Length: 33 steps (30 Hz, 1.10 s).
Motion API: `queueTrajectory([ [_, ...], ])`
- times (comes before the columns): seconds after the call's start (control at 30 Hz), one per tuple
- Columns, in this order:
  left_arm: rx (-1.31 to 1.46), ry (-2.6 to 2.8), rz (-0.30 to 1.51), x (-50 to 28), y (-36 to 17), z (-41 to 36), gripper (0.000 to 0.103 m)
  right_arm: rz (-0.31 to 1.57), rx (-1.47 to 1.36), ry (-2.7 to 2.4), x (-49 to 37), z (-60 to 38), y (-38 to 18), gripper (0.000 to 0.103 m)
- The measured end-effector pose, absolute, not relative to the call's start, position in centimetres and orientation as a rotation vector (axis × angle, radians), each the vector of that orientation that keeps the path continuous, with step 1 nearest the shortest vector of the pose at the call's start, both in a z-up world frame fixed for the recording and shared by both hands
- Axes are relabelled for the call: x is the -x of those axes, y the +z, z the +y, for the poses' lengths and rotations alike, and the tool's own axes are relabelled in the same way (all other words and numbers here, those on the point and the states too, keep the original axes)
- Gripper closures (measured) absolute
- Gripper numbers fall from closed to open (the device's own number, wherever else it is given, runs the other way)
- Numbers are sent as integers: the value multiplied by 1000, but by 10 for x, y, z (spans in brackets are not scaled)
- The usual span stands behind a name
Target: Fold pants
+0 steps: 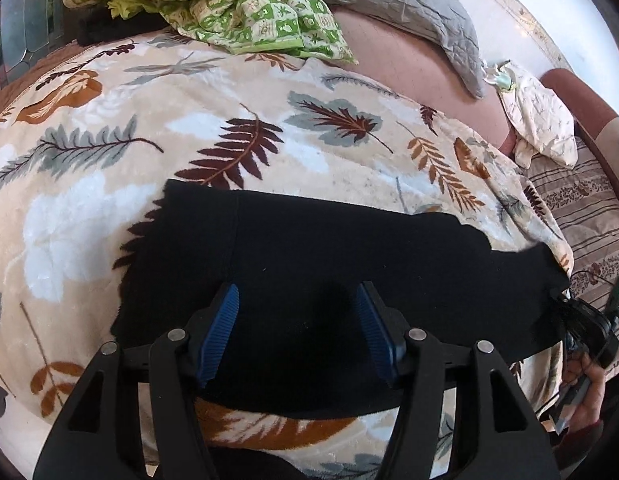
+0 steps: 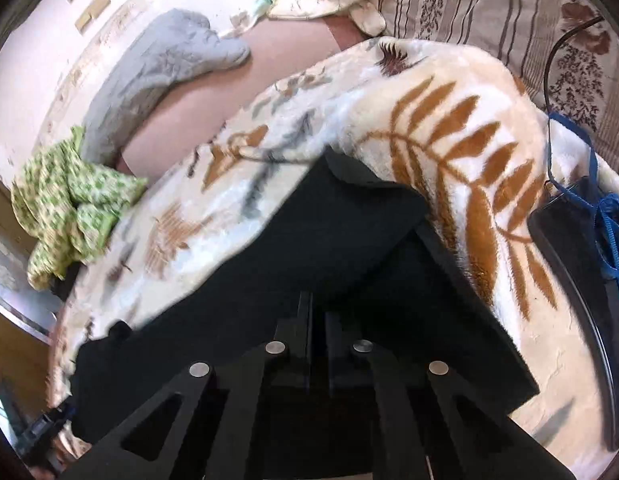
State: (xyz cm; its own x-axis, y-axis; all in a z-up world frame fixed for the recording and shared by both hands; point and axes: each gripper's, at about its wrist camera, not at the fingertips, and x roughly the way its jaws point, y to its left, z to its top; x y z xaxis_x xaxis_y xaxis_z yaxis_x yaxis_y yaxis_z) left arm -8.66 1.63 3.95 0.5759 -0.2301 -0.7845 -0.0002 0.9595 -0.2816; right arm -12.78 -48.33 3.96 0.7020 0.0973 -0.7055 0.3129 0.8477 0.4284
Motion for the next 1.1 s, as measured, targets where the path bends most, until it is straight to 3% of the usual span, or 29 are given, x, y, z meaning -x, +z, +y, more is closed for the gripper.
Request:
queueTrajectory([
  [0.2,324,-112,895,102,56,48,43,757,-447,-112,180,-473,76,99],
  [0.47,425,-55,915,110,46,88,37,879,-465,-172,177,-481,24,98],
  [0.57,420,-67,944,107,39,84,31,873,-449,-188,180,-479,30,91],
  [0.63,408,-80,960,104,34,77,31,874,-430,-196,182,-478,36,81],
  [0.83,374,-56,967,99,30,72,31,856,-377,-174,184,-469,53,70],
  [0.9,362,-43,965,98,30,73,39,855,-373,-155,182,-465,57,67],
  [0.97,337,-16,968,96,30,73,58,850,-376,-135,181,-461,59,67],
  [1.1,339,-28,966,96,31,73,67,858,-379,-128,178,-458,60,67],
])
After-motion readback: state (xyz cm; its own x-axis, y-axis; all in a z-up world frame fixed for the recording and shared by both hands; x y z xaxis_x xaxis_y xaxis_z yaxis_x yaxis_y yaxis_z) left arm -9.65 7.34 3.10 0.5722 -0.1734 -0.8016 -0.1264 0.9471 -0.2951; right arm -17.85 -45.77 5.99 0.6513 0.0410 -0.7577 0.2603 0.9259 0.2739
